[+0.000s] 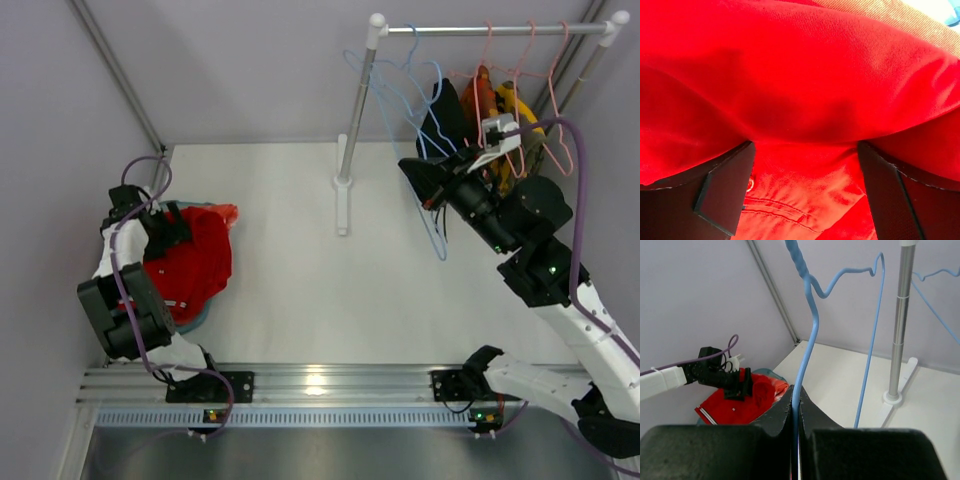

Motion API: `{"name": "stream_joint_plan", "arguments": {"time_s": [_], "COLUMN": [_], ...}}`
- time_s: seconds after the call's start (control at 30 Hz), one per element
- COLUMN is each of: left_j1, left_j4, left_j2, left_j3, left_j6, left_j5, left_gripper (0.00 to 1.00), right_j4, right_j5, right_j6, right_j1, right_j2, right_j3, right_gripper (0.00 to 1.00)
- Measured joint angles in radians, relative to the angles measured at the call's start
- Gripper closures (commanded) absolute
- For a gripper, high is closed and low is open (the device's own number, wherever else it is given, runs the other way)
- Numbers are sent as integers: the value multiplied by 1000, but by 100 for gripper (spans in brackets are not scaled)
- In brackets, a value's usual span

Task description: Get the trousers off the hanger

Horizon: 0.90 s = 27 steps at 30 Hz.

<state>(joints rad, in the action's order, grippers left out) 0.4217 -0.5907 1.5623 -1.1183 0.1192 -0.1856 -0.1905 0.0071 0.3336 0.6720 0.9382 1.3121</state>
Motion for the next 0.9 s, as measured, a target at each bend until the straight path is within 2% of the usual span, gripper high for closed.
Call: {"name": "stream_joint_plan", "arguments": {"time_s": [0.07,0.2,0.4,0.53,0.77,0.9], "left_j1": [0,2,0,-1,-8,-16], "left_j4": [14,14,8,7,-44,-59], "left_j2": [-3,-69,-327,-444,-465,-451], "left_j3": [10,32,33,-17,-137,-217], "left_j6": [-14,-66,-123,-142,-155,-158], "left_j5": [-2,-35,-124,-185,-294,-322], "left_gripper": [2,2,1,1,1,1], "right_j4": [-6,-20,-44,-70,-182,-247], "right_j5": [-1,-5,-39,-55,-69,-73], "right_j6": [0,0,50,90,161,174], "right_j1": [-18,-56,-162,-235,-312,-320], "right_j2": [-21,-79,-189,-254,-253,-143], "right_j3": [-7,-17,-23,-22,-22,35], "right_gripper": [100,100,100,100,100,100]}}
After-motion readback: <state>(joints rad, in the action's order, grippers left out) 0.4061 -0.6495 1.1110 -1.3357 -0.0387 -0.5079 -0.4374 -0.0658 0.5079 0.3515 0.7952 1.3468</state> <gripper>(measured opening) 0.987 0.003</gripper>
